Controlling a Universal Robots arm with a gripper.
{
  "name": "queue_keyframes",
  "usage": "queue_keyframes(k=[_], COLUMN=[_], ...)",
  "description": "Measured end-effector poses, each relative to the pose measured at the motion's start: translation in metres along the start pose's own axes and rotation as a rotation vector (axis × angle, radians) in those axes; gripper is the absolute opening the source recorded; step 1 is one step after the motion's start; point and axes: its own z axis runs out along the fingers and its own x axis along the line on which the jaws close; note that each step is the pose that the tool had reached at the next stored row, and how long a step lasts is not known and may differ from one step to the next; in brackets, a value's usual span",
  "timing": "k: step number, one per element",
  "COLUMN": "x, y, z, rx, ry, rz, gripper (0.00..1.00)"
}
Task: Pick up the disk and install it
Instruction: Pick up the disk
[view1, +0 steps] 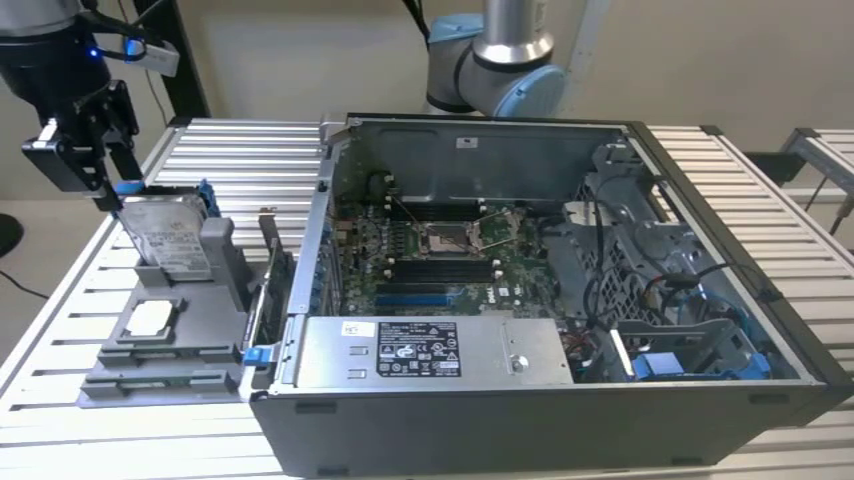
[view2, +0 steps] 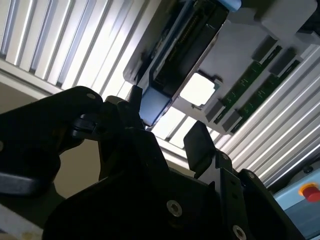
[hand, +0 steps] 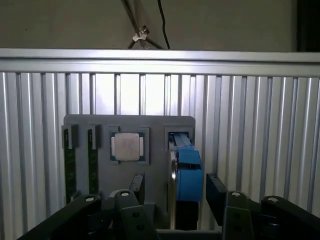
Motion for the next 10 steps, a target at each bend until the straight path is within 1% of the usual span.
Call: queue_keyframes(k=[10], x=[-0.0029], y=[0.0001], z=[0.0182], rx=[0.0004], ry=[-0.0018], rz=[-0.019], gripper=[1.00])
